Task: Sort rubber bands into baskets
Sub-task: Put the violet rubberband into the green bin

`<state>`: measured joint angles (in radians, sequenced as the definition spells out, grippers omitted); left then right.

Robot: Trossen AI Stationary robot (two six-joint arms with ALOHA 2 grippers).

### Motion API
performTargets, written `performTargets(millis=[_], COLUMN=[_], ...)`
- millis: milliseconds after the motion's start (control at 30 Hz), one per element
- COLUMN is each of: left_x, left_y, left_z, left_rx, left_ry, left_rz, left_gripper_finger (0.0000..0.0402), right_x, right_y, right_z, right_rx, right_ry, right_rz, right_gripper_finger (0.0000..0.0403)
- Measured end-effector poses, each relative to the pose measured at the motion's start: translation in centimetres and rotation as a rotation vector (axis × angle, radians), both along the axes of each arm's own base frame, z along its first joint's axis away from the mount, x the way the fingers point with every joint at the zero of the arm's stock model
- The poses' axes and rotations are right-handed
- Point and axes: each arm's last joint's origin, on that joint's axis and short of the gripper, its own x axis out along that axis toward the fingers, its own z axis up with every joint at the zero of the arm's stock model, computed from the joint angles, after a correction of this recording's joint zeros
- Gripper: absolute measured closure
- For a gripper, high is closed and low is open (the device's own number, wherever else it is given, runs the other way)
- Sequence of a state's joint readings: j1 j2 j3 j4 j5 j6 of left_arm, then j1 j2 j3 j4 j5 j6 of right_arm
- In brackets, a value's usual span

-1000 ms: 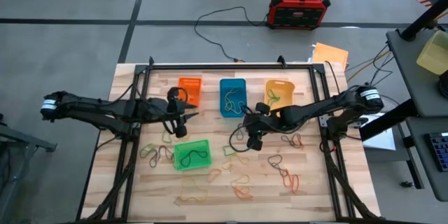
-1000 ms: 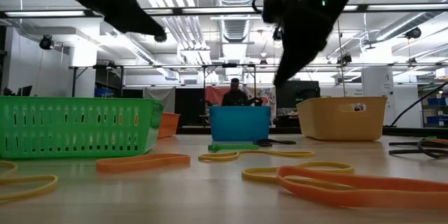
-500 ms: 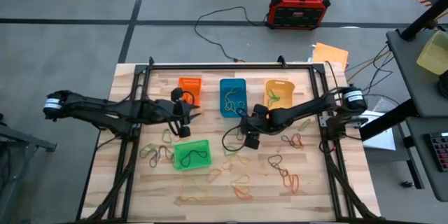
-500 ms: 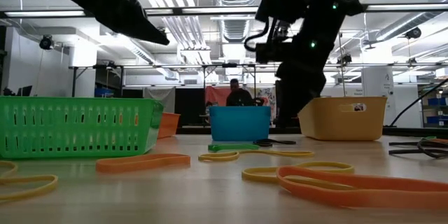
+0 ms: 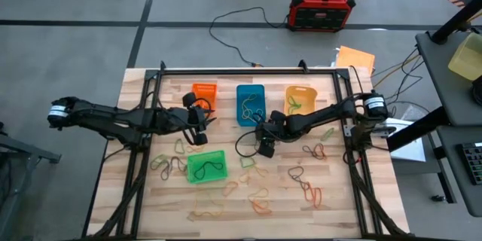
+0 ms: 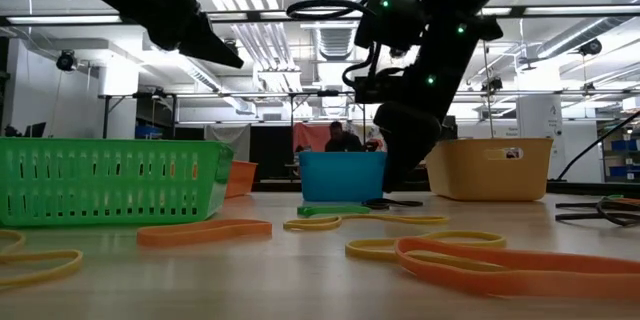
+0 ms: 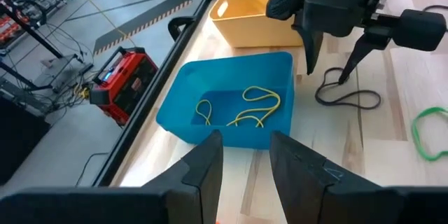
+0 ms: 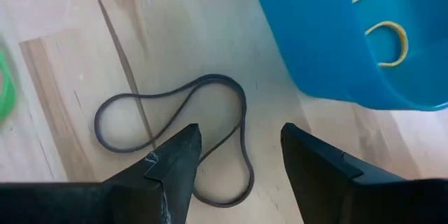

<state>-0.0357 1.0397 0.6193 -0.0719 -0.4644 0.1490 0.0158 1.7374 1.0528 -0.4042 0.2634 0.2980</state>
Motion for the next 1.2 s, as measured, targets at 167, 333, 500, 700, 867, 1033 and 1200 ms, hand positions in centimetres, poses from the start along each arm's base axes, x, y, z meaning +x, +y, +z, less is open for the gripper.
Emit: performTargets(millis=[167,333,500,700,867,1033,1200], left_x=[0.0,0.1,0.1,0.1,0.1,0.1,0.1], left_y=[0.0,0.0,0.0,0.0,0.0,0.0,0.0], left_z=[0.0,0.1,0.2,0.2,0.2,0.2,0.2], left_rx=[0.005,0.016,0.017,0.017,0.017,0.017,0.019], left_ry=[0.002,-0.004,-0.008,-0.007,-0.007,-0.007,-0.009], left_rz=[-0.002,-0.008,-0.009,-0.009,-0.009,-0.009,-0.010], left_gripper_finger=[0.0299,0.0299,0.0299,0.0299,0.0299,0.0299,0.0299], right_x=[-0.2,-0.6,-0.6,-0.5,-0.4,-0.7,-1.1], right_y=[0.0,0.0,0.0,0.0,0.0,0.0,0.0], right_z=[-0.4,-1.0,-1.1,-1.0,-0.9,-0.6,0.6], right_rx=[0.016,0.028,0.023,0.022,0.018,0.013,0.011], right_ry=[-0.006,-0.016,-0.016,-0.020,-0.022,-0.009,-0.018], right_rz=[-0.026,-0.035,-0.021,-0.019,-0.011,-0.001,-0.002], right_gripper_finger=[0.0211,0.0211,0.0211,0.0211,0.0211,0.0211,0.0211])
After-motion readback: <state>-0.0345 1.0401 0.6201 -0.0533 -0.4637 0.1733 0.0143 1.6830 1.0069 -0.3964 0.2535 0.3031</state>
